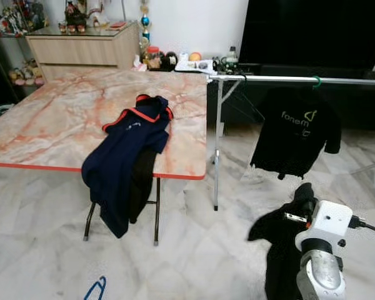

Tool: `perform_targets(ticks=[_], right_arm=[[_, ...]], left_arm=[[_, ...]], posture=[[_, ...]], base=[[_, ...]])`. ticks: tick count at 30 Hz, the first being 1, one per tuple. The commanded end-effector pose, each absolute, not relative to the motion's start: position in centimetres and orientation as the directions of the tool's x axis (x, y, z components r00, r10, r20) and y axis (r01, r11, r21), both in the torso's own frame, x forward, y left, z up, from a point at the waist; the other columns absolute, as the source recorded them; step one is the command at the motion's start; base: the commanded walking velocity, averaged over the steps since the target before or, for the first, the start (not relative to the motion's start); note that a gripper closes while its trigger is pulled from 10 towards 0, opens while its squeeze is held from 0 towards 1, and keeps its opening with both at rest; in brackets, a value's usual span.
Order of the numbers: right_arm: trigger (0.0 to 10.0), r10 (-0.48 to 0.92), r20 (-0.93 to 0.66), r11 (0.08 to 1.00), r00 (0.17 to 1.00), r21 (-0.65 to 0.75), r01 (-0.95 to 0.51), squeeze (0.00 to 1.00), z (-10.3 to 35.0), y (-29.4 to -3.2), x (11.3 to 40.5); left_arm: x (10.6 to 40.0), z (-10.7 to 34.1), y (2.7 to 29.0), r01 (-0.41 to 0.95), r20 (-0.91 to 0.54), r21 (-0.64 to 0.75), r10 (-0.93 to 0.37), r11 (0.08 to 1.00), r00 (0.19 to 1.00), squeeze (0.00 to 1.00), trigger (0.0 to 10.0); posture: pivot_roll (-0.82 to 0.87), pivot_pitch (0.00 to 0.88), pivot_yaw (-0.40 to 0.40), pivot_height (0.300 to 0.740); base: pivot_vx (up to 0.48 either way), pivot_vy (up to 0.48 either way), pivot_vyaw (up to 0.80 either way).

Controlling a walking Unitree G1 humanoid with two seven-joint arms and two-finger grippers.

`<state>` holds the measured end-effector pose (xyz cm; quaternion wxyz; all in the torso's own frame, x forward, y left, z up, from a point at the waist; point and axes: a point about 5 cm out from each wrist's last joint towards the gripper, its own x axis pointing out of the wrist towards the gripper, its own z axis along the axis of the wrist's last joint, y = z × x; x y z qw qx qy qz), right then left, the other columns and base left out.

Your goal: Hang hanger

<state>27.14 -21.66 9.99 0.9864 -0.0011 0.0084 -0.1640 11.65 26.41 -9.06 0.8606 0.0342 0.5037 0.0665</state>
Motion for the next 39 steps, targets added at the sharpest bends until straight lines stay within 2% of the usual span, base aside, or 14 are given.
perform_targets(ticks=[1,30,39], right_arm=[[10.0,-0.33,0.028,0.944,0.944,-0.006,0.33,0.0,10.9,-21.8,27.3],[10.0,-0.326,0.034,0.945,0.945,-0.008,0.327,0.0,11.0,-21.7,27.4],[10.0,-0.326,0.035,0.945,0.945,-0.01,0.327,0.0,11.1,-21.8,27.4]], left_arm=[[11.3,-9.1,26.7,-0.072,-0.869,0.137,0.155,0.988,0.469,0.0,10.0],[11.6,-9.3,25.8,-0.06,-0.869,0.125,0.139,0.99,0.475,0.0,10.0],[11.4,-9.1,26.5,-0.066,-0.869,0.133,0.148,0.989,0.472,0.0,10.0]], posture=[[0.11,0.0,0.022,0.74],[0.1,0.0,0.023,0.74],[0.1,0.0,0.021,0.74]], base=[[0.0,0.337,0.0],[0.0,0.34,0.0],[0.0,0.341,0.0]])
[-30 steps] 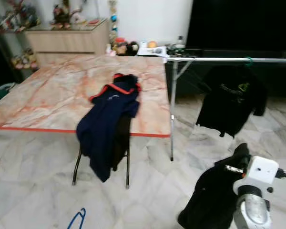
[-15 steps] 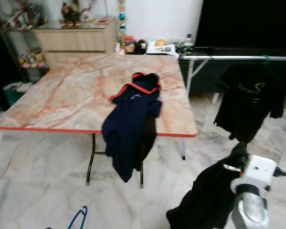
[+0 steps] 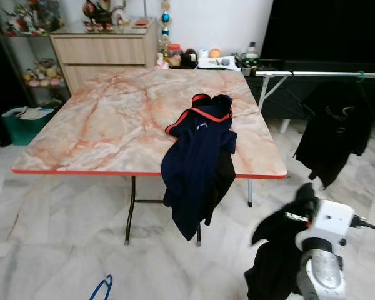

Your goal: Hang hanger

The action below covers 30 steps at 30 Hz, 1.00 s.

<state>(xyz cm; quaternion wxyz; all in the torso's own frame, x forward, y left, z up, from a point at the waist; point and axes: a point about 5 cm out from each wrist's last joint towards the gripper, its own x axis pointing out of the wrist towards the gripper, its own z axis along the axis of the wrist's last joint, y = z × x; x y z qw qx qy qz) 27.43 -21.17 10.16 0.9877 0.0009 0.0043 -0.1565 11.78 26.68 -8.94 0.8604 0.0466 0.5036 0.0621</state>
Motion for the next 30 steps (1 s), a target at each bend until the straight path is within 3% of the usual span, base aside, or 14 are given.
perform_targets(ticks=[1,5,17,30], right_arm=[[10.0,-0.326,0.035,0.945,0.945,-0.01,0.327,0.0,11.1,-21.8,27.4],[10.0,-0.327,0.035,0.945,0.944,-0.01,0.327,0.0,11.1,-21.8,27.5],[10.0,-0.323,0.046,0.946,0.945,-0.018,0.324,0.0,11.3,-21.7,27.6],[10.0,-0.244,0.162,0.96,0.956,-0.097,0.262,0.0,13.9,-20.2,28.7]], left_arm=[[11.4,-9.1,26.5,-0.066,-0.869,0.133,0.148,0.989,0.472,0.0,10.0],[11.2,-9.1,26.8,-0.069,-0.87,0.137,0.153,0.988,0.468,0.0,10.0],[11.3,-9.1,26.5,-0.067,-0.869,0.111,0.13,0.992,0.478,0.0,10.0],[10.9,-9.3,26.4,-0.067,-0.874,0.123,0.14,0.99,0.465,0.0,10.0]], posture=[[0.1,0.0,0.021,0.74],[0.1,0.0,0.021,0.74],[0.1,0.0,0.022,0.74],[0.11,0.0,0.023,0.74]], base=[[0.0,0.341,0.0],[0.0,0.312,0.0],[0.0,0.0,0.0],[0.0,0.0,0.0]])
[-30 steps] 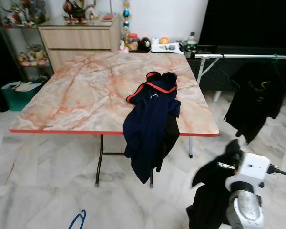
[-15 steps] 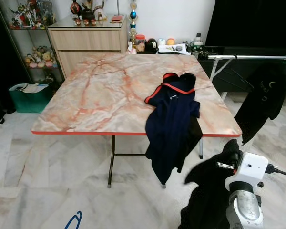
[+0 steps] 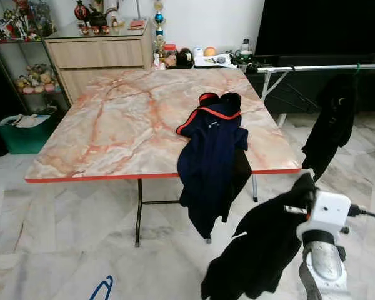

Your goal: Hang hanger

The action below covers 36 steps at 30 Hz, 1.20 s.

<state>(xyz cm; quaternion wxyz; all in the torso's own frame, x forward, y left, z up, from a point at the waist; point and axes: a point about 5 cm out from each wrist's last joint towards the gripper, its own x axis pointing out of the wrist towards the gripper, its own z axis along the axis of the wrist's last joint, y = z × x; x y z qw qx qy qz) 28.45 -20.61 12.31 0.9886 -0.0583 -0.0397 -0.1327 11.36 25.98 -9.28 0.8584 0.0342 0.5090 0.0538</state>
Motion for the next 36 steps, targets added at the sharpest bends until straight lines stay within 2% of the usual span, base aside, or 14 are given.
perform_targets(ticks=[1,14,19,27,36], right_arm=[[10.0,-0.244,0.162,0.96,0.956,-0.097,0.262,0.0,13.9,-20.2,28.7],[10.0,-0.242,0.191,0.961,0.951,-0.088,0.262,0.0,14.4,-20.2,28.7],[10.0,-0.212,0.208,0.964,0.955,-0.114,0.239,0.0,14.8,-19.8,29.0],[10.0,-0.204,0.217,0.967,0.955,-0.108,0.231,0.0,14.9,-19.7,28.9],[10.0,-0.219,0.24,0.967,0.946,-0.077,0.244,0.0,15.5,-19.7,29.0]], left_arm=[[10.9,-9.3,26.4,-0.067,-0.874,0.123,0.14,0.99,0.465,0.0,10.0],[10.4,-9.0,27.6,-0.068,-0.874,0.134,0.15,0.989,0.461,0.0,10.0],[10.7,-9.2,26.8,-0.062,-0.874,0.126,0.141,0.99,0.465,0.0,10.0],[11.0,-9.5,25.8,-0.057,-0.875,0.118,0.13,0.991,0.465,0.0,10.0],[12.2,-9.5,24.5,-0.048,-0.871,0.107,0.117,0.993,0.477,0.0,10.0]], posture=[[0.11,0.0,0.023,0.74],[0.11,0.0,0.024,0.74],[0.11,0.0,0.024,0.74],[0.11,0.0,0.024,0.74],[0.11,0.0,0.024,0.74]], base=[[0.0,0.0,0.0],[0.0,0.0,0.16],[0.0,0.0,0.0],[0.0,0.0,0.8],[0.0,0.0,0.0]])
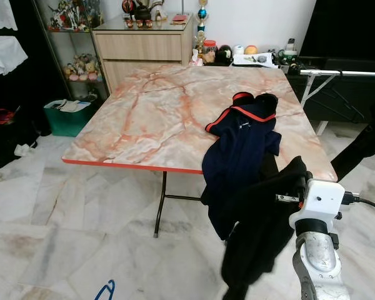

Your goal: Hang hanger

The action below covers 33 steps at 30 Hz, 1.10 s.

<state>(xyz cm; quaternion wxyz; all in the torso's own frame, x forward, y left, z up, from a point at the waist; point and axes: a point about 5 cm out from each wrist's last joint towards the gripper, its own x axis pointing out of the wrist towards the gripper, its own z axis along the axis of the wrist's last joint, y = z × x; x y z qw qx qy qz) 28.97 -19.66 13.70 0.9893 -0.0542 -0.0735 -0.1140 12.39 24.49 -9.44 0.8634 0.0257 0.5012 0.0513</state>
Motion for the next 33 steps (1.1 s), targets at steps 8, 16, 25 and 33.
perform_targets(ticks=[8,16,25,33], right_arm=[[10.0,-0.201,0.276,0.969,0.94,-0.086,0.233,0.0,16.5,-19.2,29.5],[10.0,-0.193,0.308,0.969,0.932,-0.087,0.23,0.0,17.7,-19.1,30.3],[10.0,-0.188,0.34,0.971,0.921,-0.076,0.226,0.0,18.9,-18.7,31.3],[10.0,-0.176,0.381,0.974,0.908,-0.065,0.216,0.0,20.4,-18.3,32.4]], left_arm=[[11.8,-9.7,24.4,-0.049,-0.873,0.103,0.114,0.993,0.474,0.0,10.0],[10.5,-9.0,27.4,-0.071,-0.874,0.121,0.14,0.99,0.465,0.0,10.0],[10.3,-8.8,27.9,-0.075,-0.874,0.124,0.145,0.989,0.464,0.0,10.0],[11.7,-9.3,25.8,-0.061,-0.87,0.105,0.122,0.993,0.478,0.0,10.0]], posture=[[0.11,0.0,0.026,0.74],[0.11,0.0,0.026,0.74],[0.11,0.0,0.029,0.74],[0.11,0.0,0.028,0.74]], base=[[0.0,0.0,0.0],[0.208,0.0,0.0],[0.292,0.0,0.0],[0.303,0.0,0.0]])
